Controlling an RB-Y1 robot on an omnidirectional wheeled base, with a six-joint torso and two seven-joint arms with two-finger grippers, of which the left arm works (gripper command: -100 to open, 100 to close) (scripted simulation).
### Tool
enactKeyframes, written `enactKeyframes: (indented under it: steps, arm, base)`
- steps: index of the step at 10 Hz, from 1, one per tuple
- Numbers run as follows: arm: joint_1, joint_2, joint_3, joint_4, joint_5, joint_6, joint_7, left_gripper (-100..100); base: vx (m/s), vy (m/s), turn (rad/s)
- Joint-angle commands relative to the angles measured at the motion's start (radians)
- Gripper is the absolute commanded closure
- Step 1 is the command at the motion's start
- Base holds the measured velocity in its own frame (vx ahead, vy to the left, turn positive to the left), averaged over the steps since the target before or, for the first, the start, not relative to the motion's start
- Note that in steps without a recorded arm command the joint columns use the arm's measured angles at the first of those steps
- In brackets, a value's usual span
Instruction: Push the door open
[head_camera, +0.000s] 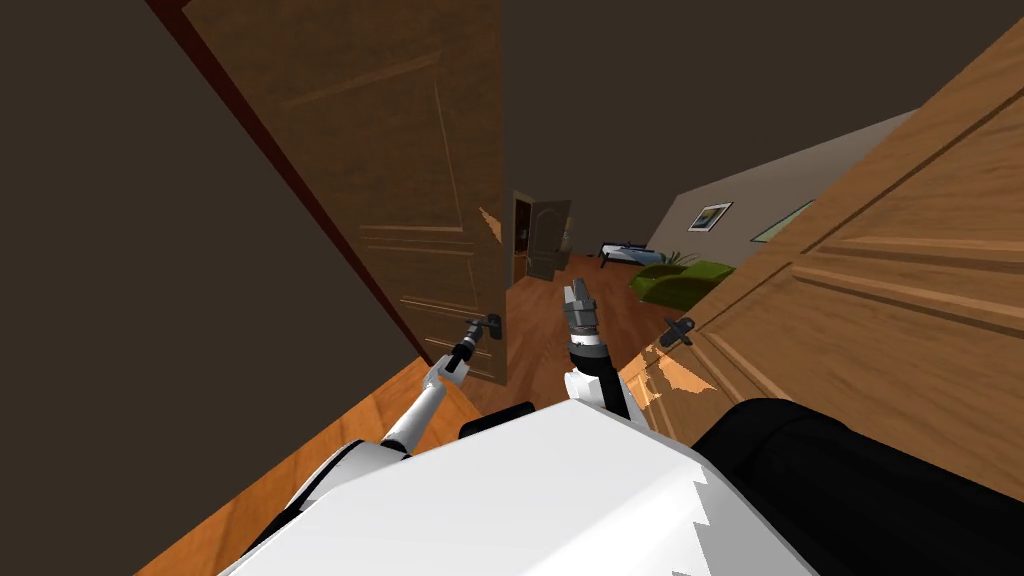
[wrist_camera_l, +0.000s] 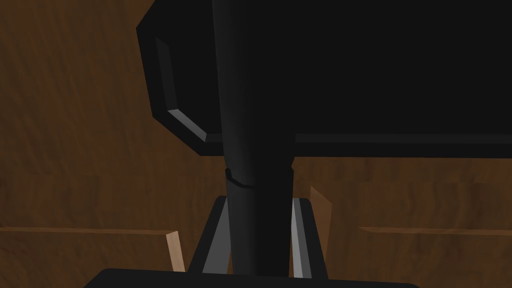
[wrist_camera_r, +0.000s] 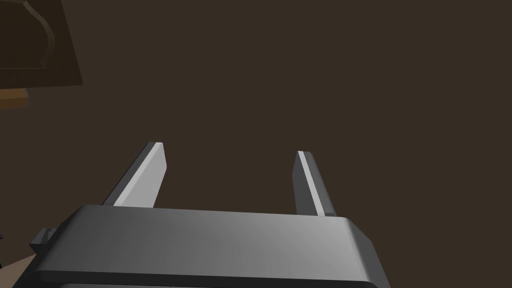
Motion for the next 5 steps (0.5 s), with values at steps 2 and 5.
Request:
enactKeyframes:
  steps: [2, 5]
  arm:
    - [-0.007, 0.006, 0.046, 0.005, -0.001, -0.002, -0.014, 100]
    - [-0.002, -0.003, 0.081, 0.005, -0.007, 0.004, -0.028, 100]
  base:
    - [0.108, -0.177, 0.083]
    - [0.125, -0.186, 0.100]
